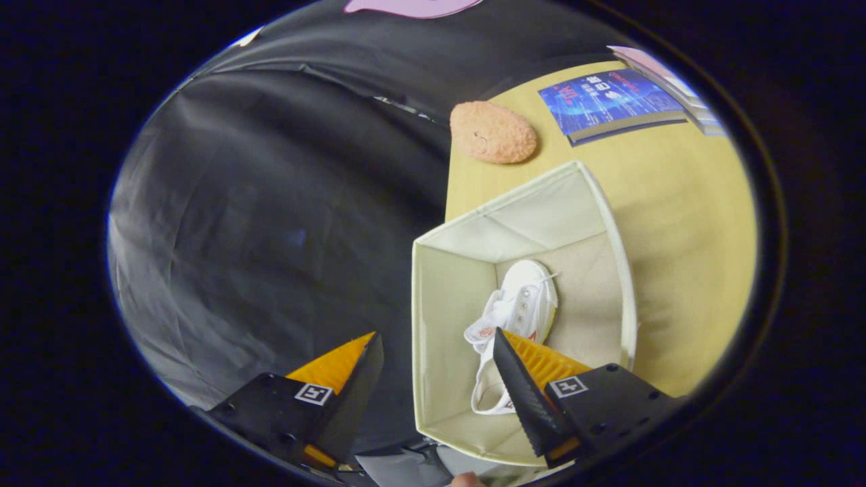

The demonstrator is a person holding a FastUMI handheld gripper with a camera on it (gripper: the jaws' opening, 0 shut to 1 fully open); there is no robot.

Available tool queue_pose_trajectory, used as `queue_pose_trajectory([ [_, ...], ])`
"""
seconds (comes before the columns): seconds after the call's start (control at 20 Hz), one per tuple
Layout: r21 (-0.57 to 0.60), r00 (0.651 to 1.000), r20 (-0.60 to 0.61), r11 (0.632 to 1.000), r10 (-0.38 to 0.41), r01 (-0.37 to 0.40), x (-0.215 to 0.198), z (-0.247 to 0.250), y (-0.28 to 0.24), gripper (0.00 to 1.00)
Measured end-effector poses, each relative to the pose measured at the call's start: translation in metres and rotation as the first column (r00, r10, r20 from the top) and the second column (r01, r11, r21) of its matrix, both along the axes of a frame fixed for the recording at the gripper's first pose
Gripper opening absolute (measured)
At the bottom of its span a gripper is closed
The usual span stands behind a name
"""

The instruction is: Open the storage box then place both shoes into the box .Put the left shoe in first, then the right shoe, with the right side of both shoes facing outward in a uniform manner.

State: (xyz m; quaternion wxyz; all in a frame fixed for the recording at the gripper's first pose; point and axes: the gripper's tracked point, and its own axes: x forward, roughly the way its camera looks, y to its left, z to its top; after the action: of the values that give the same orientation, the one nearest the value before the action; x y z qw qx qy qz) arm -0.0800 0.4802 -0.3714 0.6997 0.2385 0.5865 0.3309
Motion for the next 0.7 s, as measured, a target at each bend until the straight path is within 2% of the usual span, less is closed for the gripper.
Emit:
queue_pose_trajectory([
  [0.2,0.077,0.999,0.018,0.997,-0.027,0.025,0.009,0.039,-0.027,1.00],
  [0.45,0.125,0.987,0.096,0.985,-0.129,0.117,0.037,0.087,-0.090,1.00],
  [0.7,0.090,0.954,0.211,0.976,-0.213,0.198,0.056,0.113,-0.181,1.00],
])
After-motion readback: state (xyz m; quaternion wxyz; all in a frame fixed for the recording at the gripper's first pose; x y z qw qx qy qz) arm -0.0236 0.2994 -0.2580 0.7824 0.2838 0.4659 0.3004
